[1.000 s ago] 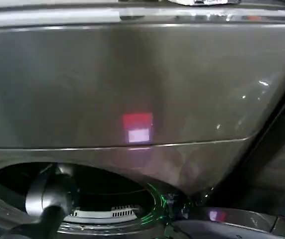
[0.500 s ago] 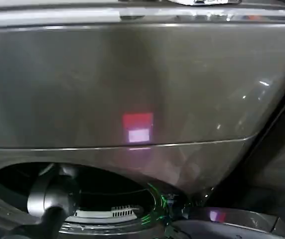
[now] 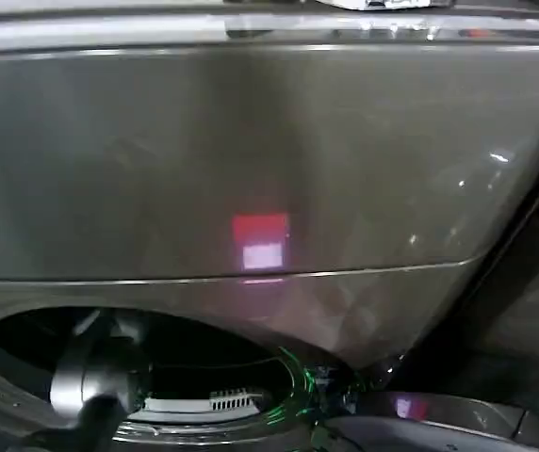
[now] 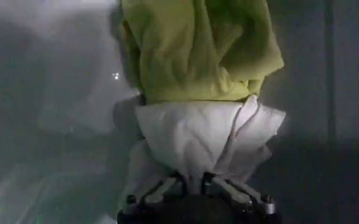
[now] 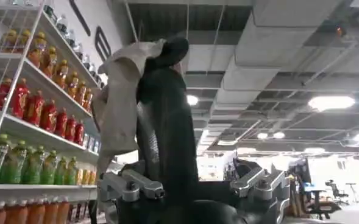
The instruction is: Grasp the clothes from the dryer.
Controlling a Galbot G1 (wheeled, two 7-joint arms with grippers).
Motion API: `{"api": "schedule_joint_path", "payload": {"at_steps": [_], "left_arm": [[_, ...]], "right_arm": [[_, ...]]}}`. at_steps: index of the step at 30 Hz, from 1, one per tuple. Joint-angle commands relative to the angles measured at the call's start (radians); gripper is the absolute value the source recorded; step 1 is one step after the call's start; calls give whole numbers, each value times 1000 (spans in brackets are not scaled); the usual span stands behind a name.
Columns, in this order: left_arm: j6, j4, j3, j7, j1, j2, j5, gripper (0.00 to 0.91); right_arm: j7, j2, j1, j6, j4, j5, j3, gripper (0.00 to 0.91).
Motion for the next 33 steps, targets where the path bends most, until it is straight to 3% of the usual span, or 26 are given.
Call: {"api": "schedule_joint_path", "payload": {"at_steps": [1, 5, 9, 12, 18, 20, 23, 33], "left_arm": [[164, -154, -1, -359, 70, -15, -491, 0], [326, -313, 16, -563, 168, -35, -749, 0], [427, -446, 26, -694, 240, -61, -979, 0], [421, -458, 36, -817, 254, -66, -1102, 0], [395, -457, 31, -910, 252, -88, -1164, 0], [393, -459, 32, -911, 248, -91, -1175, 0], [391, -451, 33, -912, 243, -98, -1177, 0], [381, -442, 34, -911, 251, -100, -1192, 0]], "right_arm": [[-6, 4, 2, -9, 8, -22, -6, 907], [-13, 9, 1, -3, 11, -28, -11, 907], [-14, 14, 1, -4, 14, -24, -9, 907], [-17, 18, -2, -2, 14, -24, -9, 907], [-18, 18, -1, -4, 26, -16, -8, 907], [-20, 25, -2, -57, 51, -5, 0, 907], [-28, 18, -1, 19, 33, 0, -13, 907], [-39, 19, -1, 8, 34, -11, -15, 907]]}}
